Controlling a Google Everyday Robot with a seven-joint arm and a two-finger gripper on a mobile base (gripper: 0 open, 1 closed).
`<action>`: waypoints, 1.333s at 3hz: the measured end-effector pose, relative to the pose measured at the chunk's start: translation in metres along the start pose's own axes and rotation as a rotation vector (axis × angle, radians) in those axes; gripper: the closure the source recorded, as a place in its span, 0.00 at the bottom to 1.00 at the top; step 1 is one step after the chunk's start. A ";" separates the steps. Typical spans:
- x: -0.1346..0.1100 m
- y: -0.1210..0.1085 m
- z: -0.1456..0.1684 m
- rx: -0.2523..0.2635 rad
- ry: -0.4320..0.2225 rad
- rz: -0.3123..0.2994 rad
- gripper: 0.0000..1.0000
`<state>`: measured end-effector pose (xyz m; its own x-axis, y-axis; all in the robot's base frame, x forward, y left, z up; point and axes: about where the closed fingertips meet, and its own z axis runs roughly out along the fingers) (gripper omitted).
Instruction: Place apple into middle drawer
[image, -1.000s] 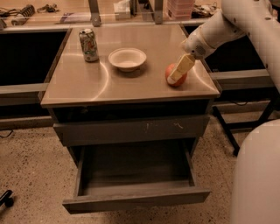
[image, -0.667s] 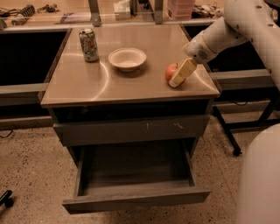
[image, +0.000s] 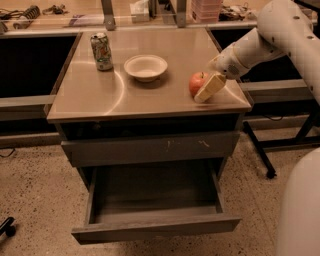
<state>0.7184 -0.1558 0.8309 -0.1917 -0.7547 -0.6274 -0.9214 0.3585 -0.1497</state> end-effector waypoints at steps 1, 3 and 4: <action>0.000 0.000 0.000 0.000 0.000 0.000 0.42; -0.012 0.019 -0.012 -0.003 -0.021 -0.055 0.88; -0.023 0.053 -0.036 -0.010 -0.040 -0.138 1.00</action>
Offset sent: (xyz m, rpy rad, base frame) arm 0.0000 0.0000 0.0000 0.0000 0.0000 0.0000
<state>0.6623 -0.1389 0.8648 -0.0496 -0.7741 -0.6311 -0.9413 0.2475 -0.2295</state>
